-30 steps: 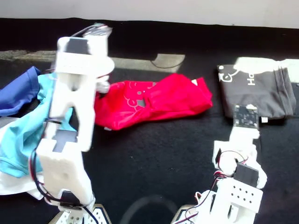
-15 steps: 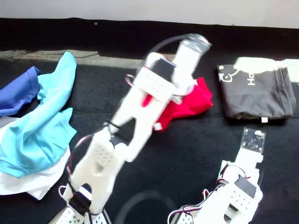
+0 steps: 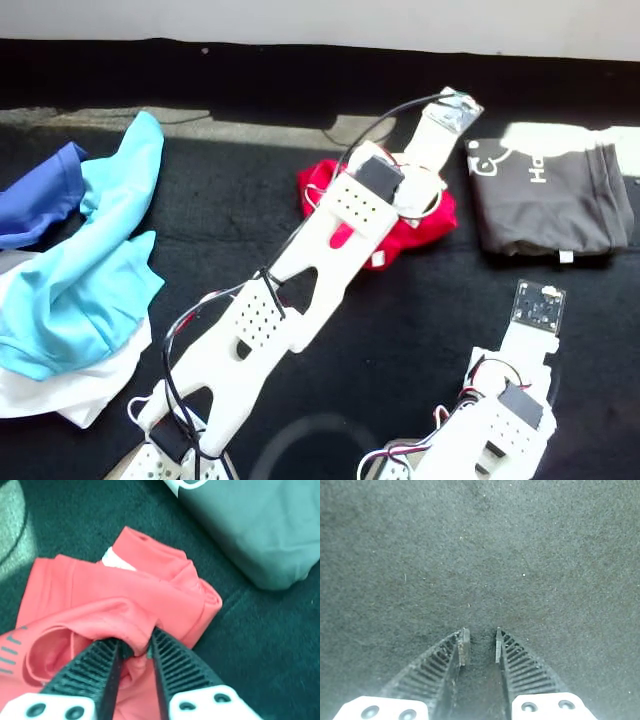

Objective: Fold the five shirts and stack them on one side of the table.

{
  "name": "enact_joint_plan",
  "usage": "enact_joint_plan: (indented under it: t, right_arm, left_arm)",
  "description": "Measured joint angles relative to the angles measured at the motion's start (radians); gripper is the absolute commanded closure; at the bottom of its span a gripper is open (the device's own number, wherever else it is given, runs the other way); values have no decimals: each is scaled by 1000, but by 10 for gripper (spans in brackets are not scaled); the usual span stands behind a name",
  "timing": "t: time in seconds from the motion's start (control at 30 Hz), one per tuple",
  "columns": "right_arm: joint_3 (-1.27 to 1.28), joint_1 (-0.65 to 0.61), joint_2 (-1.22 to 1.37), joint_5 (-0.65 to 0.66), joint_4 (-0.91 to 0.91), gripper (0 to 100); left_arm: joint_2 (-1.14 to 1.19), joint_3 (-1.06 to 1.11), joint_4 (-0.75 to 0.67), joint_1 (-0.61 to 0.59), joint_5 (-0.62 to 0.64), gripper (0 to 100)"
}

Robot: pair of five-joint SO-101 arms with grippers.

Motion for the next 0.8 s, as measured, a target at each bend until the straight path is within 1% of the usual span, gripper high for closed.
enact_joint_plan:
  t: [0.1,0.17,0.27,0.33,0.37,0.43,0.47,0.5,0.53,0.57,0.63,0.7,0.8]
  right_arm:
    - [0,0,0,0,0,903]
    - [0,0,0,0,0,903]
    - [0,0,0,0,0,903]
    - [0,0,0,0,0,903]
    - [0,0,0,0,0,903]
    - [0,0,0,0,0,903]
    - [0,0,0,0,0,903]
    - [0,0,0,0,0,903]
    - [0,0,0,0,0,903]
    - [0,0,0,0,0,903]
    - [0,0,0,0,0,903]
    - [0,0,0,0,0,903]
    - [0,0,0,0,0,903]
  left_arm:
    - [11,0,-38,-2,11,812]
    - [11,0,-41,0,48,812]
    - [9,0,-34,-3,66,812]
    - [-8,0,-3,-21,68,818]
    - [-25,0,25,-35,68,837]
    - [-64,0,84,-74,68,917]
    - [-83,0,112,-97,68,981]
    - [-97,-3,138,-120,68,998]
    - [-106,-6,161,-143,68,978]
    - [-114,-6,180,-164,68,992]
    - [-115,-6,216,-199,68,989]
    - [-115,-6,252,-216,61,991]
    - [-97,2,269,-216,31,991]
